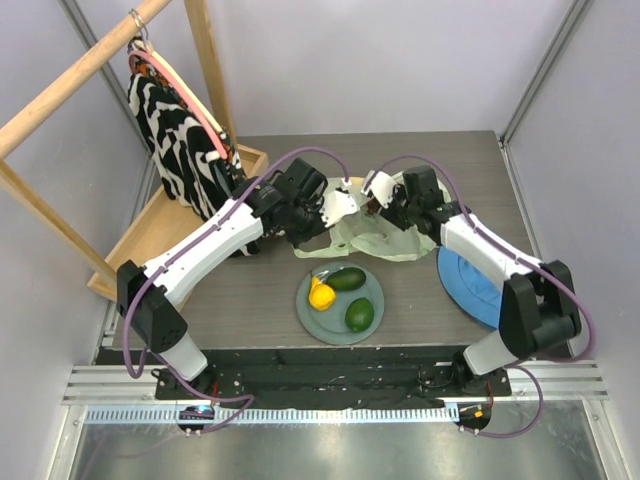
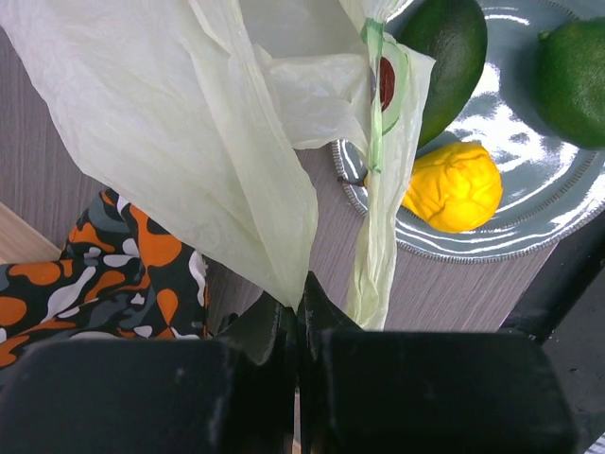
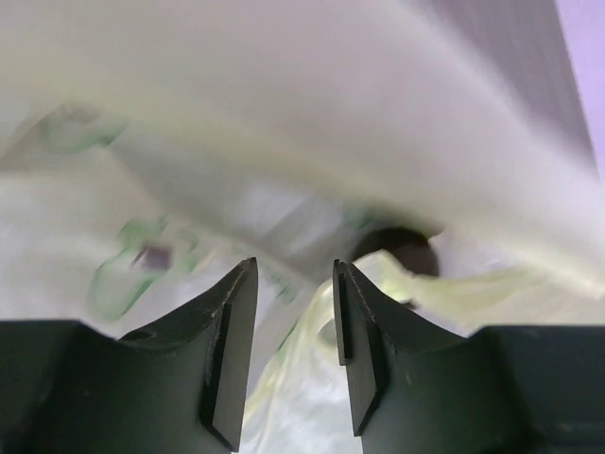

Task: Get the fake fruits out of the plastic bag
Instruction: Adjust the plastic bag at the center of the board.

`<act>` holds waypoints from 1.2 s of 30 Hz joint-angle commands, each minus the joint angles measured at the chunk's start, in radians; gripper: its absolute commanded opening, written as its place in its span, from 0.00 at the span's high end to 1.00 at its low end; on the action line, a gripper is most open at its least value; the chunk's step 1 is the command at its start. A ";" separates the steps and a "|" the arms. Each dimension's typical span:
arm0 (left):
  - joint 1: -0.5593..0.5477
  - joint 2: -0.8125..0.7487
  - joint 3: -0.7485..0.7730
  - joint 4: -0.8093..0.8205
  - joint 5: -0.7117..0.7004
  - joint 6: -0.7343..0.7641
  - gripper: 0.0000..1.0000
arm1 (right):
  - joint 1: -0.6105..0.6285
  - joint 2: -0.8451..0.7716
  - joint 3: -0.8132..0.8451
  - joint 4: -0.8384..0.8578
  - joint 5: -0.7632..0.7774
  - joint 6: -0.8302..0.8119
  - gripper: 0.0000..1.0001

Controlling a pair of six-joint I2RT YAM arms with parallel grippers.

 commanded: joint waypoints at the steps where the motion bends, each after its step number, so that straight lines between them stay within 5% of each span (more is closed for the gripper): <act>1: 0.002 0.011 0.046 0.011 0.041 -0.029 1.00 | -0.018 0.147 0.094 0.071 0.019 -0.043 0.55; 8: 0.002 0.000 0.033 0.014 0.030 -0.024 1.00 | -0.119 0.295 0.175 0.088 0.194 -0.153 0.54; 19: 0.002 0.003 0.028 0.021 0.054 -0.030 1.00 | -0.259 0.195 0.205 0.003 0.265 -0.141 0.53; 23: 0.002 0.011 0.046 0.018 0.073 -0.044 1.00 | -0.261 0.208 0.211 -0.018 0.207 -0.072 0.38; 28: 0.001 0.022 0.049 0.020 0.113 -0.070 0.99 | -0.255 0.244 0.257 -0.034 0.092 0.005 0.32; 36: -0.005 0.057 0.077 0.007 0.136 -0.078 0.99 | -0.248 0.387 0.346 0.031 0.170 0.017 0.16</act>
